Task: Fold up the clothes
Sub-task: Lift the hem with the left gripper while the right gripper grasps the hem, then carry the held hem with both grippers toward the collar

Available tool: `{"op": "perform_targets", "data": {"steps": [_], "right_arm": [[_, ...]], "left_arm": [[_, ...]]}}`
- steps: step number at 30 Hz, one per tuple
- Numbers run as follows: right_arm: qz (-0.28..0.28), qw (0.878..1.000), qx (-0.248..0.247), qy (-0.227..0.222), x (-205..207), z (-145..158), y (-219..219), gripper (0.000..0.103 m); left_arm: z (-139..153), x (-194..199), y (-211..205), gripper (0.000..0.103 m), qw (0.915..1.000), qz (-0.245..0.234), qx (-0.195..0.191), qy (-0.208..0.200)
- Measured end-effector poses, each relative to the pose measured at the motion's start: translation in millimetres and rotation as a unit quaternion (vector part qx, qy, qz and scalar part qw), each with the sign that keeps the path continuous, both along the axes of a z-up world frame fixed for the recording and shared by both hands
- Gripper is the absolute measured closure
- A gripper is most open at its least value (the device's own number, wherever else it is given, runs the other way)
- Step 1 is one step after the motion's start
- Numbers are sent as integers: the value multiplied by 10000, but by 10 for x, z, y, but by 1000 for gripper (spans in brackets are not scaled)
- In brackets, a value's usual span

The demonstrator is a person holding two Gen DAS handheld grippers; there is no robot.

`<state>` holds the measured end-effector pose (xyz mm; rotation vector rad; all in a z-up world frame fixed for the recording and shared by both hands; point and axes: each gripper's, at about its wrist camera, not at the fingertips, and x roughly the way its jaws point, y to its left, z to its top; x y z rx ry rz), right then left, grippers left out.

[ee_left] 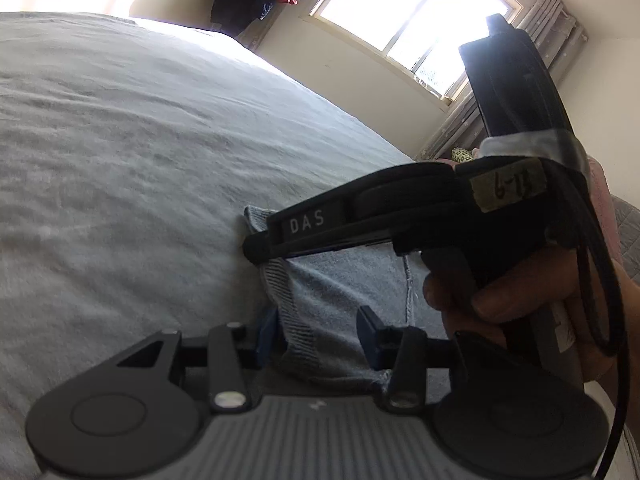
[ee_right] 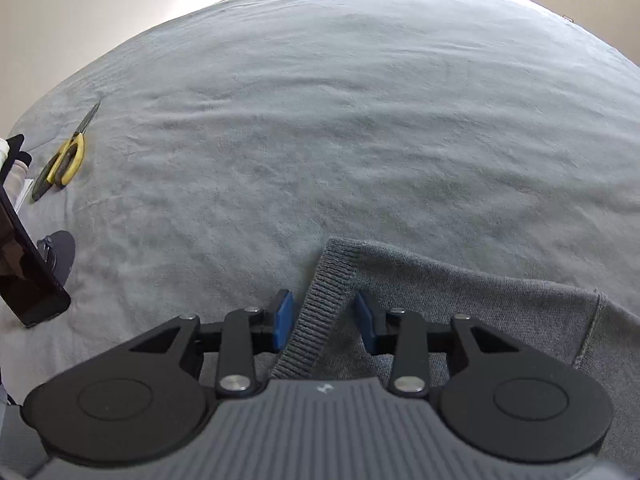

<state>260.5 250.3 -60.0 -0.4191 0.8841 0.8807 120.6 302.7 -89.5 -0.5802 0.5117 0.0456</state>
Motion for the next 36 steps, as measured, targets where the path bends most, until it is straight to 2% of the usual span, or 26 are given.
{"op": "perform_targets", "data": {"steps": [1, 3, 9, 11, 15, 17, 21, 25, 30, 36], "right_arm": [[-37, 9999, -34, -136, 2, -6, -16, 98], [-151, 9997, 178, -43, 67, 11, -98, 98], [-611, 9890, 1293, 374, 243, 159, -606, 98], [-765, 9817, 1667, 511, 301, 210, -781, 98], [-1055, 9631, 2354, 763, 418, 302, -1126, 98], [-1196, 9560, 2548, 826, 467, 311, -1290, 98], [-1513, 9431, 2828, 878, 514, 335, -1650, 98], [-1799, 9332, 3001, 817, 481, 338, -2029, 98], [-2157, 9235, 3074, 786, 461, 275, -2459, 98], [-2544, 9138, 3069, 779, 457, 116, -2851, 98]], "left_arm": [[3, -1, -12, 59, 10000, 21, 17, 7], [8, -1, -33, 59, 10000, 51, 60, 26], [95, 86, -156, 60, 9992, -13, 376, 141], [137, 122, -202, 67, 9988, -67, 457, 165], [242, 191, -318, 91, 9976, -236, 635, 141], [336, 221, -441, 94, 9960, -441, 778, 49], [535, 250, -792, 95, 9892, -981, 1077, -178], [639, 332, -1179, 95, 9787, -1585, 1277, -276], [578, 471, -1594, 95, 9656, -2149, 1438, -261], [426, 616, -1816, 91, 9565, -2639, 1243, -17]]}}
